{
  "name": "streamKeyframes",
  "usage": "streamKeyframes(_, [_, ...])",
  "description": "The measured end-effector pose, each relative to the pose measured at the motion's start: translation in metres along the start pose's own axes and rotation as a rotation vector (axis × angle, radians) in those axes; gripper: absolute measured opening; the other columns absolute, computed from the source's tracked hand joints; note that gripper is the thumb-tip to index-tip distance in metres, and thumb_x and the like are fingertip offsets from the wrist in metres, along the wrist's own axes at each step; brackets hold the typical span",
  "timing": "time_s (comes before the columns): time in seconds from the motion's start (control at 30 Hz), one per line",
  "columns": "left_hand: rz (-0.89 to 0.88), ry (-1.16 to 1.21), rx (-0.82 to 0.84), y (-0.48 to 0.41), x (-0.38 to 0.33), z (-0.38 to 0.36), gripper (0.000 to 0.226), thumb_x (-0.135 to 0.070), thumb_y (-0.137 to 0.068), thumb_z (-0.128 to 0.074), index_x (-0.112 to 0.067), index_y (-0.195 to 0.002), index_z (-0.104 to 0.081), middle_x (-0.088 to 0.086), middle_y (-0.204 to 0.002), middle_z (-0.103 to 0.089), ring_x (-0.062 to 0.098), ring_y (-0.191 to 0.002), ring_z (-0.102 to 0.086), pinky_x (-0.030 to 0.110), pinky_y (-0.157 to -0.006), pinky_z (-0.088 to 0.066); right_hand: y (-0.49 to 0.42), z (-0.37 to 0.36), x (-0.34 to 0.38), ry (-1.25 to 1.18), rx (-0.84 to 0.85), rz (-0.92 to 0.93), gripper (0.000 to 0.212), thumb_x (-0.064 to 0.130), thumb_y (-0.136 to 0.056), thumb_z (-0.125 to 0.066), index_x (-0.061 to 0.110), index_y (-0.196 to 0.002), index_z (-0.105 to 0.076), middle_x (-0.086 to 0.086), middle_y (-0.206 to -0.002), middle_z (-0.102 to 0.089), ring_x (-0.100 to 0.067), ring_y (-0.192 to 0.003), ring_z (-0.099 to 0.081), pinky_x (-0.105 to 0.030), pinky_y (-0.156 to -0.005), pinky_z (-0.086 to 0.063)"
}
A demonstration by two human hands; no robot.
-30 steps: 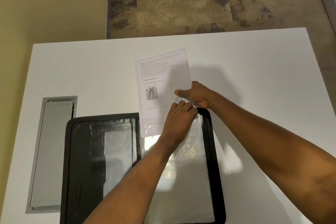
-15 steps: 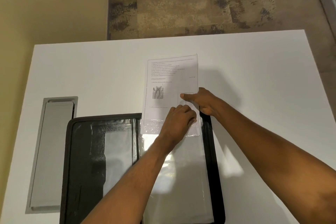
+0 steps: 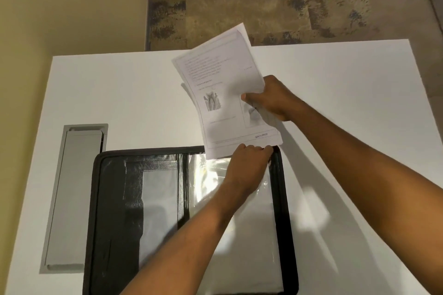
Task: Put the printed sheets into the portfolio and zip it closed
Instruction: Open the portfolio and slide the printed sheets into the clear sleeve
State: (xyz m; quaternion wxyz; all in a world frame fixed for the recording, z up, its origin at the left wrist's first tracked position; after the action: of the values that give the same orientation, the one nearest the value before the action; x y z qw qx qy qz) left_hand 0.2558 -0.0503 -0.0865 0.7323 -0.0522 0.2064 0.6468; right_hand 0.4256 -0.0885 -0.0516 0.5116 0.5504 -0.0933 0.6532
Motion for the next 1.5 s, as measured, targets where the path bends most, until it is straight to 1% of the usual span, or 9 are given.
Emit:
streamKeyframes(0.2, [0.007,0.003,-0.054,0.007,-0.013,0.000,0.035,0.002,-0.063,-0.087,-0.012,-0.089,-0.069,0.006,-0.071,-0.065,0.028,-0.067,-0.062,0.037,-0.070,-0.047,0.000,0.009,0.013,0.056,0.048,0.037,0.032,0.025,-0.091,-0.077,0.013,-0.119,-0.070,-0.001,-0.099,-0.073,-0.015,-0.086,-0.072,-0.035,-0.076,-0.063])
streamKeyframes(0.33, [0.026,0.075,-0.169,0.008,-0.007,0.005,0.026,-0.008,-0.075,-0.083,-0.017,-0.094,-0.069,-0.001,-0.073,-0.065,0.024,-0.069,-0.062,0.035,-0.069,-0.041,-0.003,0.030,0.020,-0.045,-0.015,0.066,0.036,0.025,-0.085,-0.082,0.006,-0.114,-0.074,-0.017,-0.106,-0.077,-0.036,-0.096,-0.075,-0.056,-0.086,-0.062])
streamKeyframes(0.47, [0.130,0.179,-0.087,0.005,0.033,0.006,0.042,-0.031,-0.085,-0.079,-0.021,-0.123,-0.065,-0.001,-0.111,-0.075,0.025,-0.103,-0.068,0.041,-0.093,-0.044,0.002,0.054,0.029,-0.172,-0.075,0.069,0.038,0.021,-0.089,-0.080,0.010,-0.124,-0.070,-0.006,-0.115,-0.076,-0.024,-0.103,-0.074,-0.047,-0.095,-0.061])
streamKeyframes(0.53, [0.167,0.207,-0.055,0.007,0.055,0.007,0.043,-0.028,-0.087,-0.077,-0.021,-0.128,-0.064,-0.001,-0.114,-0.076,0.024,-0.108,-0.068,0.041,-0.097,-0.045,0.006,0.061,0.029,-0.169,-0.068,0.059,0.043,0.025,-0.089,-0.080,0.014,-0.129,-0.068,-0.002,-0.118,-0.076,-0.023,-0.106,-0.074,-0.045,-0.095,-0.061])
streamKeyframes(0.73, [0.168,0.127,-0.042,0.021,0.091,0.017,0.028,-0.024,-0.086,-0.076,-0.024,-0.114,-0.074,-0.007,-0.096,-0.080,0.021,-0.092,-0.074,0.040,-0.087,-0.056,0.026,0.062,0.014,-0.158,-0.113,0.007,0.048,0.033,-0.088,-0.081,0.015,-0.130,-0.066,-0.002,-0.118,-0.075,-0.022,-0.102,-0.074,-0.043,-0.089,-0.063])
streamKeyframes(0.9, [0.148,0.030,-0.170,0.038,0.105,0.018,0.011,-0.023,-0.086,-0.072,-0.028,-0.077,-0.073,-0.009,-0.068,-0.068,0.020,-0.067,-0.056,0.035,-0.068,-0.043,0.037,0.067,0.001,-0.172,-0.199,-0.019,0.056,0.040,-0.081,-0.085,0.017,-0.128,-0.066,-0.001,-0.116,-0.076,-0.026,-0.103,-0.075,-0.051,-0.092,-0.061])
streamKeyframes(1.2, [0.036,0.015,-0.285,0.061,0.098,0.022,0.011,-0.014,-0.081,-0.079,-0.023,-0.078,-0.073,-0.006,-0.085,-0.067,0.019,-0.072,-0.050,0.030,-0.058,-0.036,0.046,0.057,0.029,-0.023,-0.110,0.073,0.032,0.027,-0.091,-0.079,0.014,-0.119,-0.072,-0.009,-0.105,-0.076,-0.028,-0.090,-0.076,-0.051,-0.086,-0.063])
streamKeyframes(1.37, [0.063,-0.030,-0.238,0.072,0.091,0.020,0.012,-0.016,-0.080,-0.079,-0.023,-0.088,-0.074,-0.005,-0.087,-0.064,0.020,-0.073,-0.055,0.027,-0.052,-0.037,0.041,0.038,0.047,0.089,0.013,0.114,0.032,0.023,-0.090,-0.080,0.009,-0.117,-0.072,-0.011,-0.105,-0.076,-0.026,-0.092,-0.075,-0.048,-0.086,-0.063])
streamKeyframes(1.5, [0.202,0.071,-0.196,0.079,0.094,0.019,0.009,-0.022,-0.089,-0.073,-0.017,-0.096,-0.071,0.000,-0.094,-0.067,0.025,-0.078,-0.061,0.035,-0.060,-0.052,0.033,0.022,0.052,0.171,0.072,0.108,0.054,0.042,-0.081,-0.083,0.011,-0.122,-0.067,-0.006,-0.108,-0.075,-0.022,-0.093,-0.075,-0.050,-0.083,-0.064])
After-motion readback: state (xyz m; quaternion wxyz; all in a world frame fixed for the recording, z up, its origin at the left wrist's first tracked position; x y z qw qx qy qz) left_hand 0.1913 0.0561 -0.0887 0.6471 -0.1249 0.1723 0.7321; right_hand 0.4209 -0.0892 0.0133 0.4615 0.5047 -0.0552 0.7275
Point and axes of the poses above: each hand's wrist, its own y-axis away from the middle knuckle, its own z-axis out of the back of the hand, x = y × z, the point moved 4 cm from there along -y, towards the middle knuckle
